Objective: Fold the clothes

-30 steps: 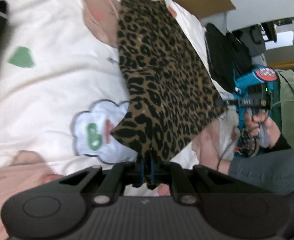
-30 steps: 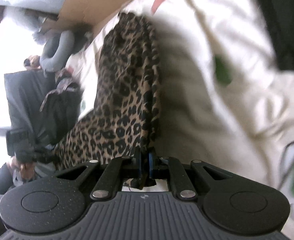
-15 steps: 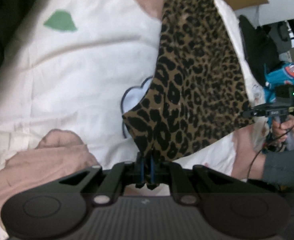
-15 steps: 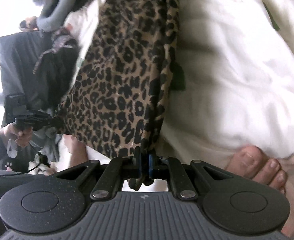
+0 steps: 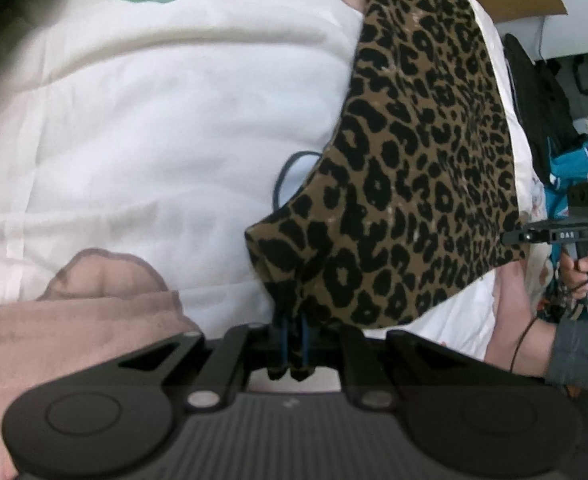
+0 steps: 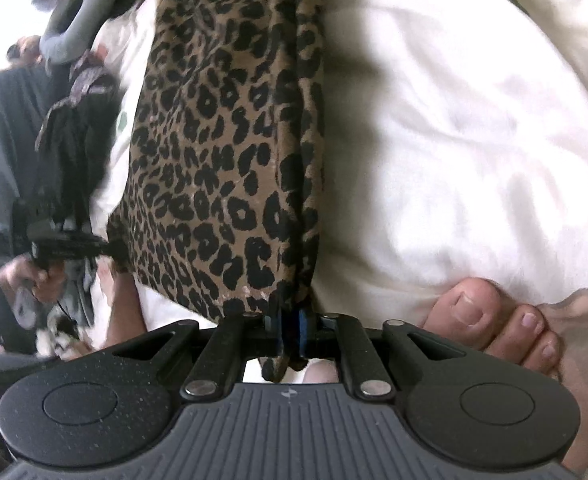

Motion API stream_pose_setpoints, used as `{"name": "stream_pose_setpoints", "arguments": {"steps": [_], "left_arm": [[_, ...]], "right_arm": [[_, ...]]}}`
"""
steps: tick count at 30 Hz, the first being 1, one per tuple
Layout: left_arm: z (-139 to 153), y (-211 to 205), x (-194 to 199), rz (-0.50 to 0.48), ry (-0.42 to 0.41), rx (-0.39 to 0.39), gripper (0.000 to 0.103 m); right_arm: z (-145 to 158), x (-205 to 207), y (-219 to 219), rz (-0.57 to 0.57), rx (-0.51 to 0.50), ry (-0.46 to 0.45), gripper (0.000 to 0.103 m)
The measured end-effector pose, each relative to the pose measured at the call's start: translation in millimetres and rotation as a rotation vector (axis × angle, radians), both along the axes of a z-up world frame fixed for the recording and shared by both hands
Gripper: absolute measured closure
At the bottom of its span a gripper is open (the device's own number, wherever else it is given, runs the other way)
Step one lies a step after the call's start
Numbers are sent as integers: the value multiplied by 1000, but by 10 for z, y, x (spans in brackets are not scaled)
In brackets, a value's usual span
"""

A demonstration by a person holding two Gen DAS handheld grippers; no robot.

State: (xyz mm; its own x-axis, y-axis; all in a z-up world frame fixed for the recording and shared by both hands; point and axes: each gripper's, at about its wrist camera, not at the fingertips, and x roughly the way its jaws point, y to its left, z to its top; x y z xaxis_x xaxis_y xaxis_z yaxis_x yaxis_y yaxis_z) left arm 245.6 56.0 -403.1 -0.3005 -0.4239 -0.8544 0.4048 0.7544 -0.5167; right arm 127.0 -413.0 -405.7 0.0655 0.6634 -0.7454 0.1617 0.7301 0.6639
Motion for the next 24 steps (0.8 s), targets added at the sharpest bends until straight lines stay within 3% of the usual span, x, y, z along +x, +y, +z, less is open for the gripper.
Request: {"name": "stream_pose_setpoints", "arguments": {"steps": [6,16,17,18,20,22,24], "left_arm": [[13,12,-12,47,7,-23,91],[0,120,-63,150,-16,-107,74],[-27,130,-74,162,-15,-118,72],[-41,136,-87,171,-14,-130,72],[-56,161,-103,171,-9,-148,71],[-79,183,-120,177,7,-163,73],[-113,185,-133,184,21,-163,84]], "right_arm": [[-46,27,13,-28,-4,-9,77],[-75,52,33,-70,1,-46,77],[-76,45,34,-71,1,-50,78],[-73,39,36,-66,0,-54,89],[-65,31,36,-58,-6,-60,99],[-62,24,23,-60,-3,-55,101],[-54,7,20,-57,0,-52,102]]}}
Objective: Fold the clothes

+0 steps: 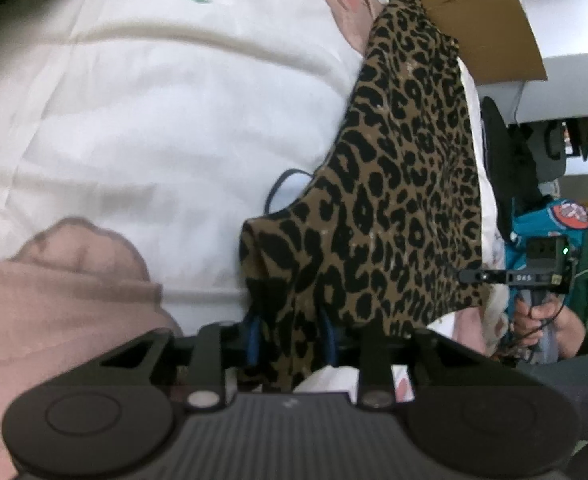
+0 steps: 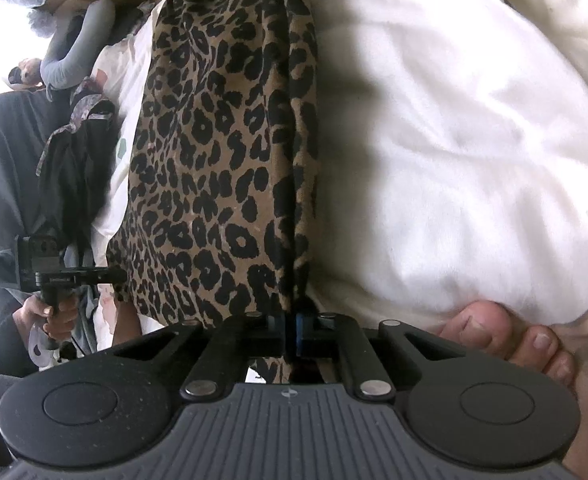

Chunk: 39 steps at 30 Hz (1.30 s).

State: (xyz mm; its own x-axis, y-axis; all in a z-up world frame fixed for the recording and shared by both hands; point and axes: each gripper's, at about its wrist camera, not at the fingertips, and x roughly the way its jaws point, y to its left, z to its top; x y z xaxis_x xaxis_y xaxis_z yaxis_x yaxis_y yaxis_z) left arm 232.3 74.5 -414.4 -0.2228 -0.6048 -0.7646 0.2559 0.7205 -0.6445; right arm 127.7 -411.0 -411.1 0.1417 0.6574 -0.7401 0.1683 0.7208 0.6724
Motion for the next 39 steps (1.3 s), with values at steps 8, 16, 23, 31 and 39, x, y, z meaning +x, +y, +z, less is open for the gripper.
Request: {"name": "stream_pose_setpoints", "arguments": {"steps": [8,16,23,31,39], "left_arm": [[38,67,-29,-7,-32,-8,95],[9,55,-29,18,-4,19,92],[23,10,-56,35,-16,39,89],[11,-15,-68,54,-10,49,87],[3,-52,-64,49,-8,53,87]], "right_arm": [[84,74,9,30,-62,-1,95],[316,199,-187,-76,-121,-95,61],[486,255,-290,-170,-168,-196,61],[642,392,-279,-198,-194,-303,63],[603,533,-124,-191,-203,-328,68]]}}
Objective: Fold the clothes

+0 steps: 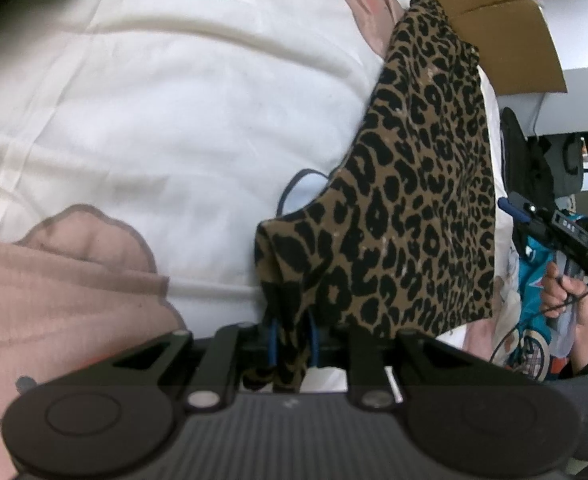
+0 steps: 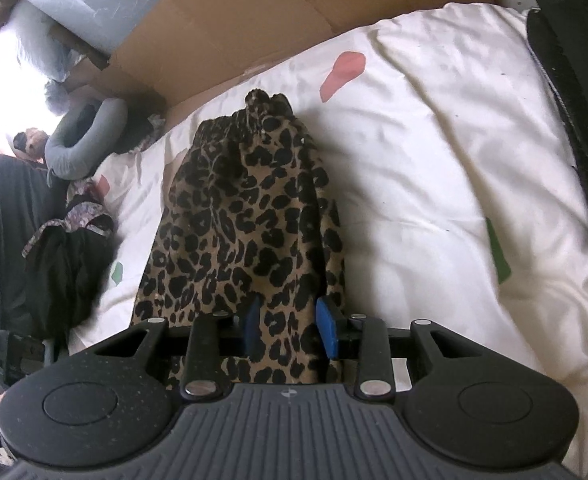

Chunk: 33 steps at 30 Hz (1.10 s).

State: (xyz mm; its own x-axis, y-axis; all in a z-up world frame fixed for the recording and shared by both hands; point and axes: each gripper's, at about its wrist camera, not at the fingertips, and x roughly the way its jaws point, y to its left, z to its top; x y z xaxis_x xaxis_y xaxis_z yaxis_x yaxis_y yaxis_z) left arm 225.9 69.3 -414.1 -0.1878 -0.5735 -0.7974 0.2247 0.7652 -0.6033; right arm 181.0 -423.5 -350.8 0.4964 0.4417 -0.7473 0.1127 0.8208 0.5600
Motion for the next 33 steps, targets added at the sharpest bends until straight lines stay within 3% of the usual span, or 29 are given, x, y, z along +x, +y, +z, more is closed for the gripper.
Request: {"name": "stream_pose_setpoints", "arguments": {"steps": [21,25,33], "left_arm": [[4,88,-33,3,-4,-19,86],[12,71,-31,6,-4,-17,86],[3,23,-40,5,0,-12,86]], "right_arm": [[-218,212,63,28,-37,12,68],[-441,387,-32,-6,88,69,69],[-637,604,-209,-68,274,78,71]]}}
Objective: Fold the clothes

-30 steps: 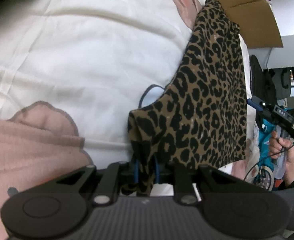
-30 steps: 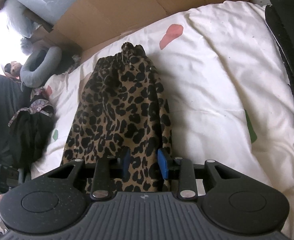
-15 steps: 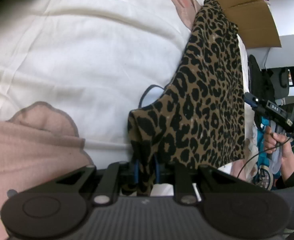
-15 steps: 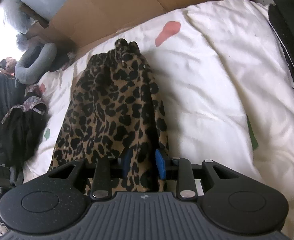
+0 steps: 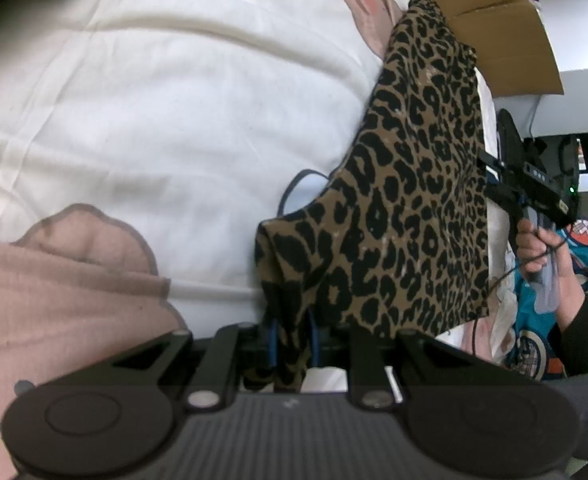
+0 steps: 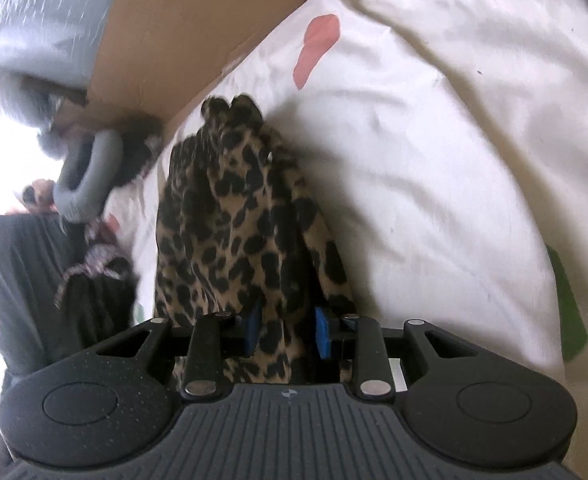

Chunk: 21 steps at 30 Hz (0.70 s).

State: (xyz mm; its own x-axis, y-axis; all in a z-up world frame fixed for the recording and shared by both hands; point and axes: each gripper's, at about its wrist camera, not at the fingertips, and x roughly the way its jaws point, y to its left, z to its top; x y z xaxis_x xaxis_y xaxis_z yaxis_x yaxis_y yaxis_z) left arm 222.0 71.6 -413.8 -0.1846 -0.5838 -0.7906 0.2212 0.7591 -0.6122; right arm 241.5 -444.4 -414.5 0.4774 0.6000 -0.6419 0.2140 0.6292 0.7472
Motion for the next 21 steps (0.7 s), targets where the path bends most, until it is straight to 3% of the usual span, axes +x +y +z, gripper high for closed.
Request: {"name": "stream_pose_setpoints", "arguments": {"steps": [1,3,6,14,21], "left_arm": [[0,-5,0,-1,0,1,86],[-2,-13,1,0,1,1,86],[-1,-21,2,0,2,3,86],[-1,-37,7,-4,1,6,86],[-12,-31,23,-7,3,8,86]], "right_arm": [[-30,24,-19,-7,19,3,73],[-90,54,-14,-4,39,10,95],[-102,67,9,9,38,8,102],[187,-11,-28,28,-23,-45,103],[142,-58,-68,25,-73,-25,103]]}}
